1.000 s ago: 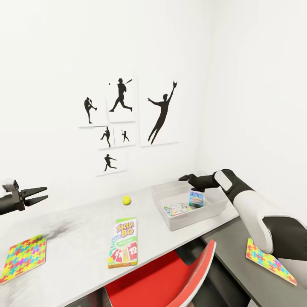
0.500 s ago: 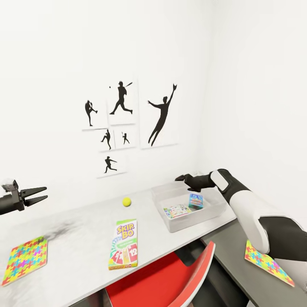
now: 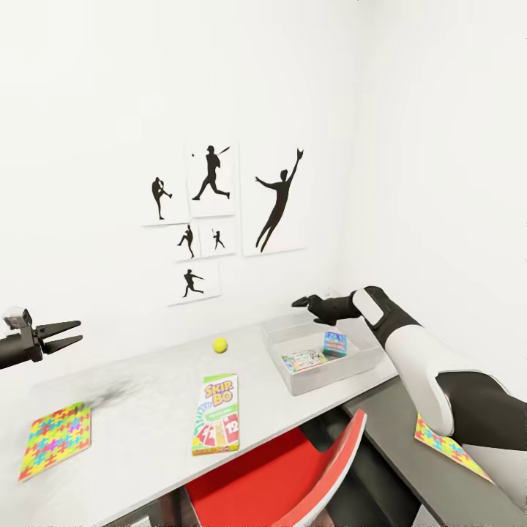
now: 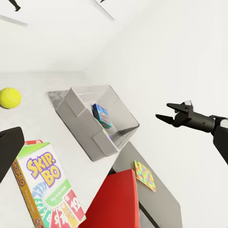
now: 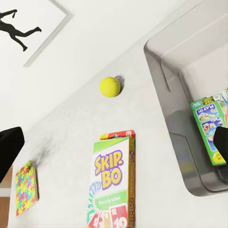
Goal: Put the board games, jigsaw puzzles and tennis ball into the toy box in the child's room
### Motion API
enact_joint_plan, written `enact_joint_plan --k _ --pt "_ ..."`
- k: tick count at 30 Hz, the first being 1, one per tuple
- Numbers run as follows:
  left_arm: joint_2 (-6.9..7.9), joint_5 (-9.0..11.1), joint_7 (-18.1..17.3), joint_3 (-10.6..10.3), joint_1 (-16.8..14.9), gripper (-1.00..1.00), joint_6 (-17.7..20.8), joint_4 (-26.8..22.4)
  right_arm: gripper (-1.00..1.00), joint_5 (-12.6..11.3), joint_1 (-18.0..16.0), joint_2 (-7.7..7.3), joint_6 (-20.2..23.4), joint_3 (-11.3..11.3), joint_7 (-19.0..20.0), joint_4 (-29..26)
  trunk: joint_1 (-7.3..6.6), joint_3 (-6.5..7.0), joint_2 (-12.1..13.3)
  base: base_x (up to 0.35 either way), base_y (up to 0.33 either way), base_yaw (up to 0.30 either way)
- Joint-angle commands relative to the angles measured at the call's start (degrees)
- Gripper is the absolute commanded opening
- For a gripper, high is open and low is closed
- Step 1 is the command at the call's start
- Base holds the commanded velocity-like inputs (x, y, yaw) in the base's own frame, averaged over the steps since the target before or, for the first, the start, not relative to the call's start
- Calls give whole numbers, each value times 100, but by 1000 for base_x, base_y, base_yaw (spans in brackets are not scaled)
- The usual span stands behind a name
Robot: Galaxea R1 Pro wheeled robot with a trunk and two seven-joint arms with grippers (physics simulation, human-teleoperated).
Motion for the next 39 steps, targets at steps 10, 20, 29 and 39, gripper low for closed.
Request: enact_joint_plan --k 10,20,29,39 --pt "1 1 -20 1 -5 100 60 0 100 29 -5 16 -28 36 61 -37 -219 170 395 -14 4 0" --pt "1 4 -20 0 -5 100 52 0 100 29 -5 18 -45 36 40 -38 -439 350 796 0 0 0" --pt "-7 0 -20 1 -5 100 52 0 100 39 -5 25 -103 53 20 -38 -636 511 1157 0 0 0" --pt "-16 -13 -7 0 -5 100 50 0 100 62 -5 162 -77 60 -592 -38 -856 691 1558 0 0 0"
